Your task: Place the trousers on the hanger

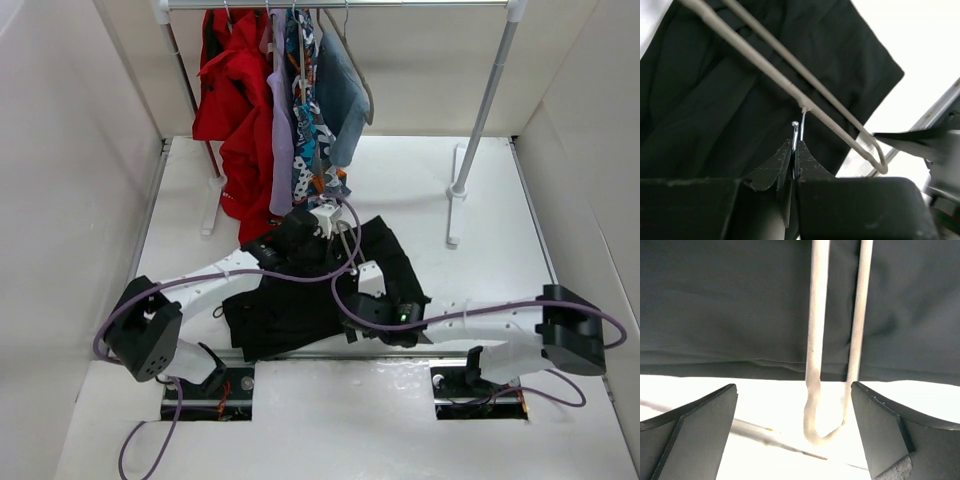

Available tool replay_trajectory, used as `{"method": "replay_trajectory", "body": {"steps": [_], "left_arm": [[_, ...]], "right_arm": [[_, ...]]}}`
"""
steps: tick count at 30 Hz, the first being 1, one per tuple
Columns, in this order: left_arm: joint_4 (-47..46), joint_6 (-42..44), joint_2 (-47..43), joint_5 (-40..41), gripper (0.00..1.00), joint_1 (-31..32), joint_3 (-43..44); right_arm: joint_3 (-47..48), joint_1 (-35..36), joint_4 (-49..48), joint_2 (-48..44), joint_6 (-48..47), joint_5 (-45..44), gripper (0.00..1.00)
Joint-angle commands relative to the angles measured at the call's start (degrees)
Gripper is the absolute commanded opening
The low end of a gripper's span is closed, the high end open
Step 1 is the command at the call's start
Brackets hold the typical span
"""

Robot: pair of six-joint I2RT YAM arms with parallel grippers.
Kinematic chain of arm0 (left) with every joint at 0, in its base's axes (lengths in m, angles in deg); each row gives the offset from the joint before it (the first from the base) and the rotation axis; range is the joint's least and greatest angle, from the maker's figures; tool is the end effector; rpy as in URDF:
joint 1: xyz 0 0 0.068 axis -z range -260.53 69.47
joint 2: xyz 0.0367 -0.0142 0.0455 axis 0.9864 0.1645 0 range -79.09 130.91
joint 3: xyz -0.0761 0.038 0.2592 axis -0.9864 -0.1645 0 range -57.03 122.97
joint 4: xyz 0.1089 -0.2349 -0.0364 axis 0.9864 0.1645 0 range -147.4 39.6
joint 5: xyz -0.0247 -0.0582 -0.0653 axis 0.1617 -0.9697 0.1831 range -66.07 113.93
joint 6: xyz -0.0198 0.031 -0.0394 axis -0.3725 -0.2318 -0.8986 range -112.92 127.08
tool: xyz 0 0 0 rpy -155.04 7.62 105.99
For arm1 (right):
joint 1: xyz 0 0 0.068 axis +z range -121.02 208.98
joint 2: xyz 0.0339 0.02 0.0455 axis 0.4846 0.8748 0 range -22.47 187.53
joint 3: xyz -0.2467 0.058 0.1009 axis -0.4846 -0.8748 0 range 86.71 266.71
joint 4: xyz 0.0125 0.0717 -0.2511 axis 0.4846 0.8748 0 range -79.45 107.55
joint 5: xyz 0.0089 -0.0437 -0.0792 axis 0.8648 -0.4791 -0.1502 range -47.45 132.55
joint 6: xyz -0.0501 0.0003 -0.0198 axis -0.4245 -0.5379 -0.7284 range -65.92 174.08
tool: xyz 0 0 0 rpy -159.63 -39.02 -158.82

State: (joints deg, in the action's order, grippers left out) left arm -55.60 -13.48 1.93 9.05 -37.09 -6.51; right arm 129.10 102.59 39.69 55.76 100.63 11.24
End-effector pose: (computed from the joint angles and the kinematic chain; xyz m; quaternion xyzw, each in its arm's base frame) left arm 0.2202 -0.2212 0.2437 0.2335 0.8388 -0.3497 0.3457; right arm 0.0866 0.2289 0.1826 -0.1631 0.9277 0.0493 0.3323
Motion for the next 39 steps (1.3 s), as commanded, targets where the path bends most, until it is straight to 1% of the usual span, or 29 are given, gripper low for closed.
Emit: {"method": "replay_trajectory", "body": {"steps": [1, 3, 5, 6, 7, 8, 9, 10, 12, 13, 14, 15, 16, 17, 18, 19, 21, 23, 24, 25, 27, 29, 30, 31, 32, 34, 35, 38, 39], "left_arm": [[-1.28, -1.33, -3.57, 3.35, 0.00, -0.20, -1.74], [-2.07, -1.86, -4.10, 3.36, 0.00, -0.20, -3.14], [-2.59, -1.86, -4.80, 3.36, 0.00, -0.20, -4.02], [-2.59, -1.16, -4.81, 3.36, 0.00, -0.20, -4.81], [-3.12, -1.15, -5.42, 3.36, 0.00, -0.20, -4.82], [-3.12, -1.15, -5.43, 2.75, 0.00, -0.20, -5.43], [-3.12, -0.63, -5.43, 2.74, 0.00, -0.20, -5.43], [-3.12, -0.02, -5.43, 2.05, 0.00, -0.20, -5.43], [-3.12, 0.77, -5.43, 2.04, 0.00, -0.20, -5.43], [-3.12, 0.78, -5.43, 2.04, 0.00, -0.20, -5.43], [-3.12, 2.09, -5.43, 1.52, 0.00, -0.20, -5.43], [-3.12, 2.71, -4.90, 1.51, 0.00, -0.20, -4.83], [-3.12, 3.24, -4.90, 0.99, 0.00, -0.20, -4.82], [-3.12, 3.76, -4.38, 0.99, 0.00, -0.20, -4.30], [-3.12, 4.81, -3.76, 0.99, 0.00, -0.20, -3.77], [-3.12, 4.82, -3.23, 0.99, 0.00, -0.20, -3.16], [-3.12, 5.61, -3.23, 0.99, 0.00, -0.20, -3.15], [-3.12, 7.19, -2.61, 0.99, 0.00, -0.20, -2.53], [-3.12, 7.72, -1.92, 0.99, 0.00, -0.20, -1.92], [-2.34, 7.72, -1.91, 0.99, 0.00, -0.20, -1.14], [-1.54, 9.91, -0.51, 0.29, 0.00, -0.20, 0.44], [-0.84, 10.97, 0.98, -1.20, 0.00, -0.20, 1.77], [-0.31, 10.98, 1.51, -2.78, 0.00, -0.20, 3.25], [-0.31, 11.67, 2.30, -3.92, 0.00, -0.20, 4.31], [-0.31, 12.29, 2.31, -4.80, 0.00, -0.20, 5.45], [0.39, 12.29, 2.83, -4.81, 0.00, 0.42, 8.52], [0.39, 12.29, 3.53, -4.81, 0.00, 0.94, 9.32], [0.92, 11.59, 4.85, -6.13, 0.00, 0.94, 12.22], [0.92, 11.59, 4.86, -6.74, 0.00, 0.94, 12.75]], "right_arm": [[10.06, -0.47, 6.18, -5.97, -8.28, -1.91, 1.00], [15.58, -2.83, 8.37, -8.00, -10.24, -0.51, 1.00], [18.42, -6.26, 11.98, -9.33, -11.29, 2.12, 1.00], [19.39, -8.19, 12.51, -9.94, -12.17, 6.05, 1.00], [20.70, -13.00, 12.51, -9.95, -13.14, 8.70, 1.00], [21.24, -16.09, 12.51, -8.47, -15.15, 11.59, 1.00], [21.24, -19.52, 13.04, -7.23, -16.21, 17.89, 1.00], [21.85, -26.16, 13.04, -5.83, -17.35, 20.56, 0.98], [21.86, -31.92, 11.56, -1.96, -20.34, 24.17, 0.92], [21.07, -36.12, 10.85, -1.08, -21.05, 25.23, 0.92], [19.76, -38.08, 9.80, -0.20, -21.06, 25.77, 0.88], [18.79, -39.84, 9.27, 0.42, -21.93, 25.77, 0.87], [17.48, -41.42, 8.57, 0.95, -21.93, 27.77, 0.84], [13.98, -44.74, 7.51, 0.95, -22.54, 29.19, 0.80], [11.95, -46.25, 4.46, -0.09, -22.55, 30.68, 0.77], [9.92, -49.23, 2.69, -0.10, -22.55, 33.48, 0.76], [5.27, -51.62, -2.39, -0.28, -22.55, 35.00, 0.76], [4.54, -52.42, -4.44, 1.65, -23.42, 36.13, 0.76], [4.02, -53.03, -5.23, 3.13, -24.30, 36.67, 0.78], [4.01, -52.51, -6.46, 6.11, -25.87, 37.28, 0.80], [4.01, -51.98, -7.17, 8.59, -26.50, 39.03, 0.80], [2.09, -51.37, -9.62, 9.39, -25.55, 40.62, 0.72], [1.04, -51.89, -10.68, 9.39, -24.93, 41.15, 0.66], [-0.54, -52.76, -11.47, 9.39, -24.92, 41.68, 0.57], [-0.56, -52.77, -12.00, 8.87, -24.31, 41.68, 0.33], [-1.17, -53.48, -12.53, 7.55, -24.31, 43.17, 0.08], [-1.17, -53.48, -11.75, 6.85, -24.31, 43.18, 0.00], [-1.79, -52.26, -9.21, 1.15, -22.65, 43.18, 0.00], [-2.40, -51.29, -8.50, -3.31, -20.98, 42.31, 0.00]]}}
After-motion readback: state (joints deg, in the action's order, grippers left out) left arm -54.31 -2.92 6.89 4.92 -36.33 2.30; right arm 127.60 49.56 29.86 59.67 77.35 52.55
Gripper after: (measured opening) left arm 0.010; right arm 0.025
